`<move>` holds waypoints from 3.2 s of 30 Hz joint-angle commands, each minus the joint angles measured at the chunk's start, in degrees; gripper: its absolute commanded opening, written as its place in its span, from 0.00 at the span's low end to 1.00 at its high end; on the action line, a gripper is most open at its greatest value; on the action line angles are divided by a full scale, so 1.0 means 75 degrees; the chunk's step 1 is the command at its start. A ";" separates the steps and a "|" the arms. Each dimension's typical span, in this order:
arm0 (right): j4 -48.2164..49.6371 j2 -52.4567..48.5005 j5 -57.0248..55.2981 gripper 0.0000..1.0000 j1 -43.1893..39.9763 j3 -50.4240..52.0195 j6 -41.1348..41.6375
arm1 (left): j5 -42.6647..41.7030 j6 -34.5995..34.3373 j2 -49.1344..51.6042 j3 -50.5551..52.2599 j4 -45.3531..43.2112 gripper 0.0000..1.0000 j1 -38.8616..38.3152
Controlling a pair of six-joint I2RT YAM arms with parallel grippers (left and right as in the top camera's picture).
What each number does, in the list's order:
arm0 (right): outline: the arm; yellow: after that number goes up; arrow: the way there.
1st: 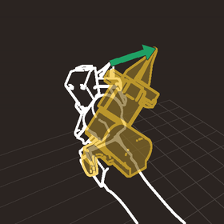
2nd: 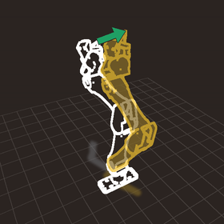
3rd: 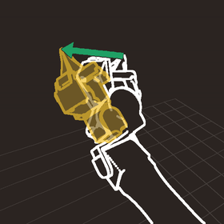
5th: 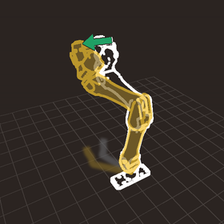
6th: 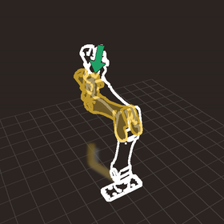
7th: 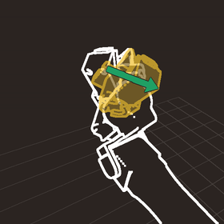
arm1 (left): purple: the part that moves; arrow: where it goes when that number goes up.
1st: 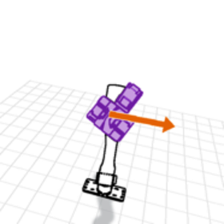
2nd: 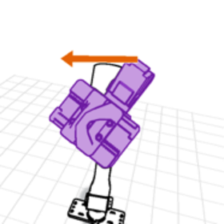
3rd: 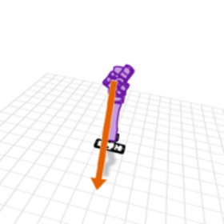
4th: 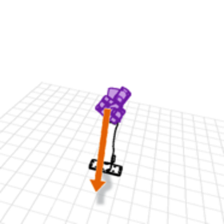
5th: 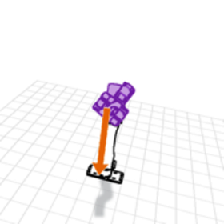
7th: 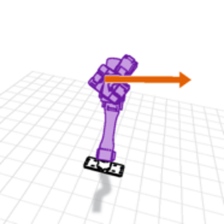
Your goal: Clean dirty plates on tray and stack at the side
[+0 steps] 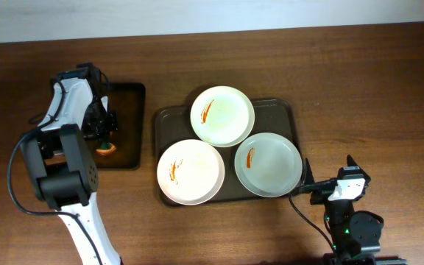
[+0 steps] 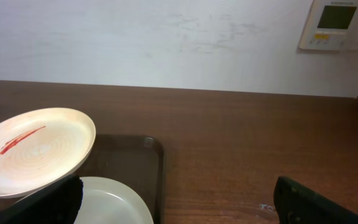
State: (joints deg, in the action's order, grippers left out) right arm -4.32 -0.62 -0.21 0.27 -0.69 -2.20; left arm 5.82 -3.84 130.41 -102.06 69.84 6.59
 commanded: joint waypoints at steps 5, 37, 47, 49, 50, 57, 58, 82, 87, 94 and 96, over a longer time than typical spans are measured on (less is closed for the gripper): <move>-0.0050 0.0055 -0.0064 0.98 -0.0052 0.0050 -0.0050 | -0.0268 -0.0117 0.0093 -0.1510 0.1341 0.00 0.0006; -0.0050 0.0055 -0.0064 0.98 -0.0052 0.0050 -0.0050 | -0.3532 -0.0050 -0.0475 -0.4118 0.2777 0.00 0.0525; -0.0050 0.0055 -0.0064 0.98 -0.0052 0.0050 -0.0050 | -0.4803 0.0122 -0.1131 -0.3969 0.2407 0.00 0.0828; -0.0050 0.0055 -0.0064 0.98 -0.0052 0.0050 -0.0050 | -0.4806 0.0119 -0.1131 -0.2801 0.1702 0.00 0.0822; -0.0050 0.0055 -0.0064 0.98 -0.0052 0.0050 -0.0050 | -0.4800 0.0119 -0.1131 -0.2145 0.1326 0.00 0.0822; -0.0050 0.0055 -0.0064 0.98 -0.0052 0.0050 -0.0050 | -0.5120 0.0128 -0.1381 -0.0973 0.0816 0.00 0.1078; -0.0050 0.0055 -0.0064 0.98 -0.0052 0.0050 -0.0050 | -0.5289 0.0178 -0.1510 -0.1198 0.0988 0.00 0.1099; -0.0050 0.0055 -0.0064 0.98 -0.0052 0.0050 -0.0050 | -0.5607 0.0583 -0.3060 -0.3168 0.1772 0.00 0.1078; -0.0050 0.0055 -0.0064 0.98 -0.0052 0.0050 -0.0050 | -0.3774 0.0609 -0.3751 -0.3698 0.1874 0.00 0.1078; -0.0050 0.0055 -0.0064 0.98 -0.0052 0.0050 -0.0050 | -0.3628 0.0606 -0.2474 0.0527 0.0181 0.00 0.1046; -0.0050 0.0055 -0.0064 0.98 -0.0052 0.0050 -0.0050 | -0.3958 0.0615 -0.2390 0.0475 0.0195 0.00 0.1043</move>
State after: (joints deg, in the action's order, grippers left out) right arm -4.32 -0.62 -0.21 0.27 -0.69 -2.17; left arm -20.95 0.03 114.06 -98.08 71.44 14.59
